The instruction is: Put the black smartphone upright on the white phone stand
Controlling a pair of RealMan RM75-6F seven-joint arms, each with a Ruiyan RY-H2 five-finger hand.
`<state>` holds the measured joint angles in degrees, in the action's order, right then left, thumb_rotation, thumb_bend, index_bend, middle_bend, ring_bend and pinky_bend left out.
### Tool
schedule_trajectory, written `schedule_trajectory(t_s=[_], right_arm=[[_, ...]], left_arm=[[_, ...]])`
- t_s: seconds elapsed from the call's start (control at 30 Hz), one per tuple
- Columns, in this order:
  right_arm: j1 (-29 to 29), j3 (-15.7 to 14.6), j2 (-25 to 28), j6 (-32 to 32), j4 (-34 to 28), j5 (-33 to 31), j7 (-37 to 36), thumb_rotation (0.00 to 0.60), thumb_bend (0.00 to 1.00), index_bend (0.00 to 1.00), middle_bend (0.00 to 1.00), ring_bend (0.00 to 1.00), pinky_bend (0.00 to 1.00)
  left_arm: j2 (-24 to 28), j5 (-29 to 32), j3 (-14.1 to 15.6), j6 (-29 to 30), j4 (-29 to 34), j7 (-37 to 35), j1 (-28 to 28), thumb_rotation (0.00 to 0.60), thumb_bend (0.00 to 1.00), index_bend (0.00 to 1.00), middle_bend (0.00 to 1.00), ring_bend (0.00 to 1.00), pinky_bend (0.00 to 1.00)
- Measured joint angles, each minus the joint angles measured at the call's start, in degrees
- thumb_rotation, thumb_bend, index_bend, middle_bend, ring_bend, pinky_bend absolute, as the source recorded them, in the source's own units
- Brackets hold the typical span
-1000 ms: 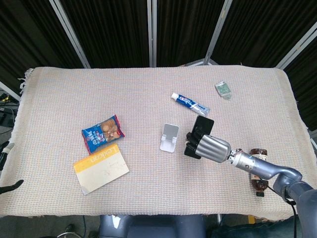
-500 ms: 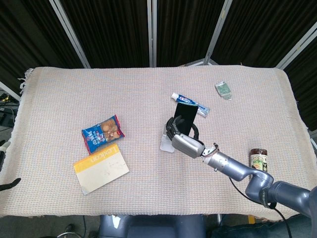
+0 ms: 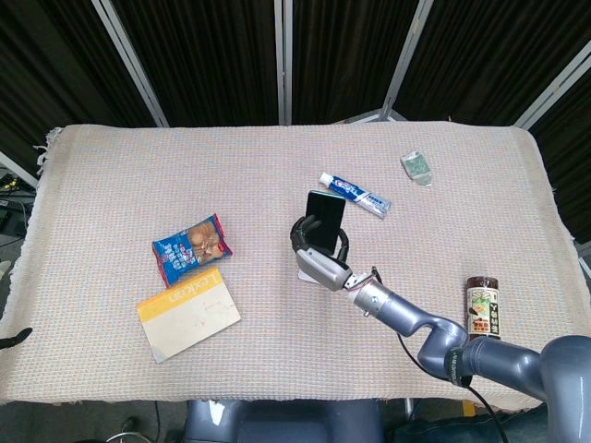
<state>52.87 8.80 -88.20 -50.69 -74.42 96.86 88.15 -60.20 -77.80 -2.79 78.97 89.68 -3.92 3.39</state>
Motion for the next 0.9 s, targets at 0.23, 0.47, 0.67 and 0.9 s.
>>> schedule_trajectory(t_s=[0.23,0.47,0.67,0.9], right_arm=[[-0.02,-1.01,-2.22,-1.31,2.84,0.82,-1.50,0.600,0.29,0.57,0.60,0.50,0.43],[-0.53,-2.15,-4.98,-3.25,6.84,1.73,-2.17,0.600,0.29,0.56,0.59,0.50,0.43],[-1.05,-2.62,-6.49,-4.13,8.65,1.92,-1.12,0.600,0.29,0.55,0.59,0.50,0.43],[-1.45,-3.31,-7.56,-4.18,10.29,2.00,-0.15,0.600,0.29,0.55,0.58,0.50,0.43]], left_arm=[[0.04,-0.04,-0.06,-0.05,0.28,0.17,0.13,0.600,0.00,0.00,0.00,0.00,0.00],[-0.06,0.16,-0.09,-0.11,0.37,0.80,0.19,0.600,0.00,0.00,0.00,0.00,0.00],[-0.18,0.32,-0.13,-0.19,0.29,0.99,0.27,0.600,0.00,0.00,0.00,0.00,0.00],[-0.23,0.50,-0.11,-0.69,0.16,0.86,0.44,0.600,0.00,0.00,0.00,0.00,0.00]])
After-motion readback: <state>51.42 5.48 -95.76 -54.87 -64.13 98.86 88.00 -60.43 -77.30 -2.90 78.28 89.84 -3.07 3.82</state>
